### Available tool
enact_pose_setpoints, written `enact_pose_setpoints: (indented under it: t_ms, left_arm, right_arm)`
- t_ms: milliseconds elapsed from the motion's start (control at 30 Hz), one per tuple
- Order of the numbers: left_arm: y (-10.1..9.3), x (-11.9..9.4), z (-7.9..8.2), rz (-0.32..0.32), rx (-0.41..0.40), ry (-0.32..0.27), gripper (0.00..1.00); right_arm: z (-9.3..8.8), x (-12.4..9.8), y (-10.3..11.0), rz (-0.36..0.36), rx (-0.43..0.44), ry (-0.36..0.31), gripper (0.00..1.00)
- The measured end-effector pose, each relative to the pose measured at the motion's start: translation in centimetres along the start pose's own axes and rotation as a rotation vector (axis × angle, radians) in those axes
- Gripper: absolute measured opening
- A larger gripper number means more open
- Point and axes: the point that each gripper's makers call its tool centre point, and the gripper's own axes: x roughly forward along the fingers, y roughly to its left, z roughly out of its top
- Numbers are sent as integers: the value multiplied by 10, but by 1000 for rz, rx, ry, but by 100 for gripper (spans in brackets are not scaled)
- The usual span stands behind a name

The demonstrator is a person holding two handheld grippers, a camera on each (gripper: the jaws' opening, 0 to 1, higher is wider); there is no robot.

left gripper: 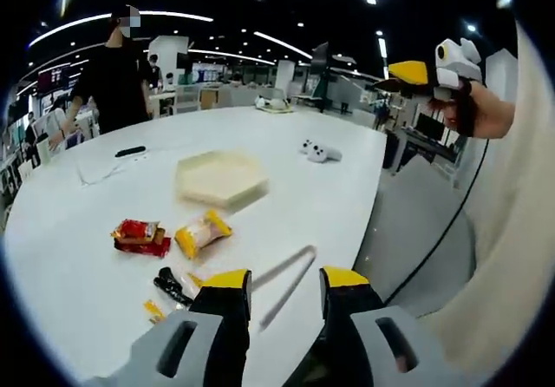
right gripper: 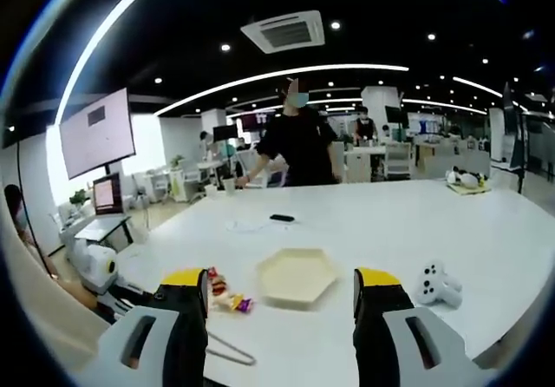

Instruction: Place the target food into the container with the food tongs after gripping and lifting it, then release it inside without dropping or visibly crushing the food.

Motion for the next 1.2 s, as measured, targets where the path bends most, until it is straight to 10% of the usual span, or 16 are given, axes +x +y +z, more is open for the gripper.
enact_pose_setpoints:
  t_ms: [1200]
  left_arm:
    - [15,36,-65,-21,83,242,20]
  right_arm:
    - [-12,-9,-5,0,12,31,68]
